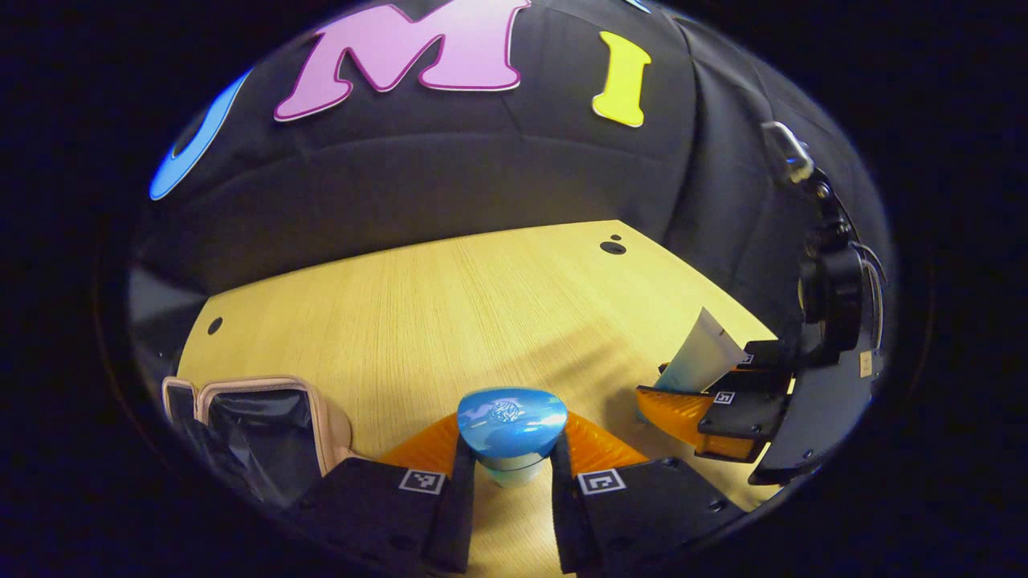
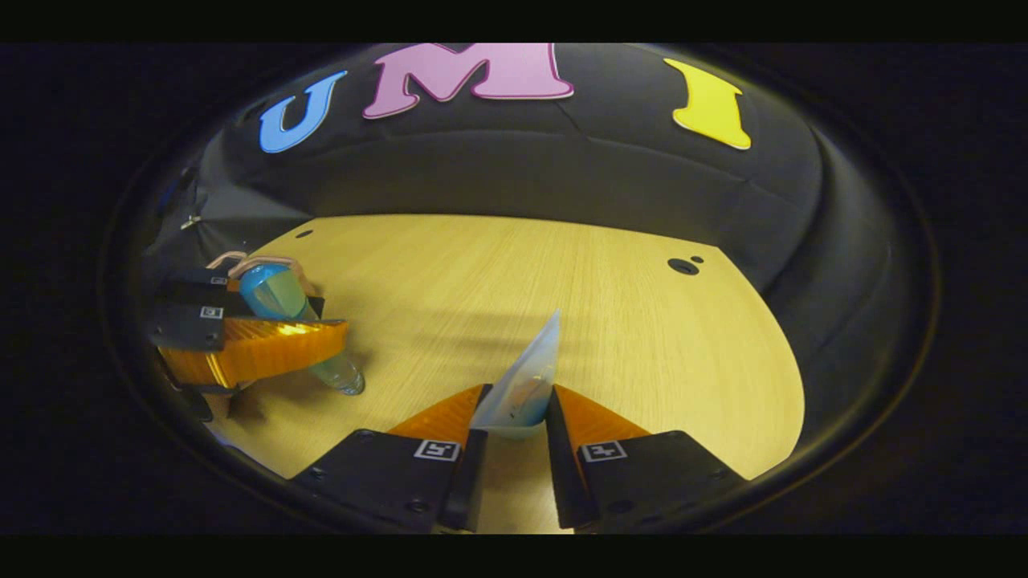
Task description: First open the suitcase, pack the skin care products into it, and then close the suitcase.
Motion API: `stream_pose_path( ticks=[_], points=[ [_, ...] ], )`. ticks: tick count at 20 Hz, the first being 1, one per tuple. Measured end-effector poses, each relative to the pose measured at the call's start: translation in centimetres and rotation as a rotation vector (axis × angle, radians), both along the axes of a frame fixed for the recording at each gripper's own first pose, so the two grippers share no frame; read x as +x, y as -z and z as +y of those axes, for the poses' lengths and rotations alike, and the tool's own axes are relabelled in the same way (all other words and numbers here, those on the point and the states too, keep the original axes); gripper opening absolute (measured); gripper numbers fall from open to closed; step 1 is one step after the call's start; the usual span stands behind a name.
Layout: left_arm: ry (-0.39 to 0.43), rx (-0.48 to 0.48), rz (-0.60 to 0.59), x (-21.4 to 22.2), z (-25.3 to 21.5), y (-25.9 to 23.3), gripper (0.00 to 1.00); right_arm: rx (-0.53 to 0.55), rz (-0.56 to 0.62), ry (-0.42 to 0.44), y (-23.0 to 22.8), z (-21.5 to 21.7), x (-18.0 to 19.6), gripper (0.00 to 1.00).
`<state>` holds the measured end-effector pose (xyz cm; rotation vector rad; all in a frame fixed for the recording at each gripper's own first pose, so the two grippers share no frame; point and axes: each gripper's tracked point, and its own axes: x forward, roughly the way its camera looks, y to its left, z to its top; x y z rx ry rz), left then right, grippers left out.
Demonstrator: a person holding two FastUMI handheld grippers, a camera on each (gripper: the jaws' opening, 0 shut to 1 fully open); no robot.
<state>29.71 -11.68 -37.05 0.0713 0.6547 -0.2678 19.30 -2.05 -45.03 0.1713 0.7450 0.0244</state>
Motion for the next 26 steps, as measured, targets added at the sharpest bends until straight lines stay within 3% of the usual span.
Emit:
stream_pose_path(
  ticks=[3, 6, 8, 11, 12, 13, 14, 15, 17, 20, 21, 26],
  points=[
    [0.016, -0.041, 0.083, -2.9, 4.9, -5.9, 0.45, 0.026, -0.055, -0.020, -5.0, 0.6, -3.1, 0.39],
    [-0.020, -0.001, 0.164, -6.3, 12.0, -9.4, 0.45, 0.064, -0.084, -0.003, -7.5, 1.5, -4.8, 0.39],
    [-0.060, 0.066, 0.239, -8.0, 17.6, -9.8, 0.45, 0.135, -0.080, 0.007, -8.5, 3.5, -5.8, 0.39],
    [-0.111, 0.185, 0.431, -10.5, 23.6, -6.7, 0.49, 0.174, -0.100, -0.005, -10.0, 6.3, -6.7, 0.39],
    [-0.120, 0.201, 0.506, -11.3, 24.5, -5.1, 0.45, 0.182, -0.112, -0.007, -10.7, 7.2, -7.0, 0.39],
    [-0.137, 0.194, 0.573, -12.3, 24.7, -3.2, 0.48, 0.192, -0.120, -0.013, -11.3, 8.1, -7.2, 0.39],
    [-0.146, 0.170, 0.630, -12.8, 25.0, -1.6, 0.42, 0.201, -0.125, -0.020, -11.8, 8.9, -7.6, 0.39],
    [-0.158, 0.133, 0.678, -13.0, 24.7, 0.3, 0.49, 0.205, -0.129, -0.030, -12.4, 9.7, -7.9, 0.39],
    [-0.211, 0.100, 0.748, -13.2, 25.3, 3.7, 0.45, 0.214, -0.113, -0.055, -12.7, 11.2, -9.1, 0.39],
    [-0.254, 0.193, 0.731, -12.6, 27.3, 6.7, 0.50, 0.217, -0.080, -0.072, -12.8, 12.8, -10.9, 0.39],
    [-0.264, 0.205, 0.724, -12.2, 27.3, 7.1, 0.46, 0.207, -0.073, -0.075, -12.9, 13.1, -11.4, 0.39],
    [-0.315, 0.168, 0.713, -12.2, 27.3, 9.0, 0.49, 0.192, -0.043, -0.074, -13.1, 14.5, -12.6, 0.39]
  ],
)
